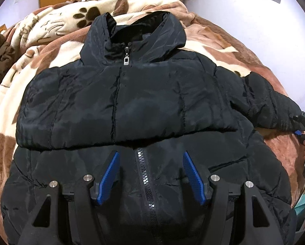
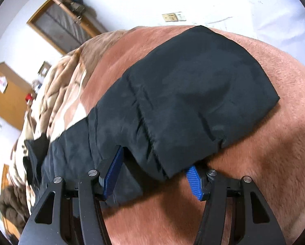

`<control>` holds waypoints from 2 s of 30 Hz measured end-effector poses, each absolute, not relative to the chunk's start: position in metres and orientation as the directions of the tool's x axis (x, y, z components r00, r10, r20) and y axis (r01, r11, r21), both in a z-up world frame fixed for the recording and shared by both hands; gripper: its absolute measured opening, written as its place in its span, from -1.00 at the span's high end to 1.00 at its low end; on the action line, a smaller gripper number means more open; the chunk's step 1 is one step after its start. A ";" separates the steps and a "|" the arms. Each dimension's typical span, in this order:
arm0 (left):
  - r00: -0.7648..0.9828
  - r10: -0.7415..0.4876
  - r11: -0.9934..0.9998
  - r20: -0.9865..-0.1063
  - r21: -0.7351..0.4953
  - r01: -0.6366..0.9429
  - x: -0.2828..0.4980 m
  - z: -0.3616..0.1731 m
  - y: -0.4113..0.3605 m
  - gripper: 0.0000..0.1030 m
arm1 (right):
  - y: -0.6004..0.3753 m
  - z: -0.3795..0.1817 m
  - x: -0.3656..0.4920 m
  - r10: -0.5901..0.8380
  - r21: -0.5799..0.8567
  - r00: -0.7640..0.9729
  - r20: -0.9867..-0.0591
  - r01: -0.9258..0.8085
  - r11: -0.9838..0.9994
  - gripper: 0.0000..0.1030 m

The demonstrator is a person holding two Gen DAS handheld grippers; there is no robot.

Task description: Fold large clothes

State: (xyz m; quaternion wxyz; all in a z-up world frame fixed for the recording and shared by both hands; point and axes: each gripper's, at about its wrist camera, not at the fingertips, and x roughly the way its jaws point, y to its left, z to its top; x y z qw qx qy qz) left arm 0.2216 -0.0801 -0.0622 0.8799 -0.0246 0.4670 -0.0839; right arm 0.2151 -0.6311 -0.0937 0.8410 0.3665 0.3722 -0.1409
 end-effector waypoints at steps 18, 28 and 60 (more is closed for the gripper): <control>0.612 -0.139 0.987 -0.778 -0.158 0.024 0.190 -0.028 -0.026 -0.29 | -0.483 0.088 0.219 0.193 0.425 0.819 -0.540 0.068 0.903 0.74; 0.643 -0.115 0.979 -0.757 -0.197 -0.057 0.176 -0.025 0.024 -0.29 | -0.318 0.101 0.254 0.410 0.355 0.715 -0.567 -0.237 0.904 0.74; 0.680 -0.228 0.967 -0.697 -0.243 0.075 0.252 -0.015 -0.005 -0.32 | -0.353 -0.018 0.290 0.302 0.339 0.637 -0.710 -0.067 0.938 0.34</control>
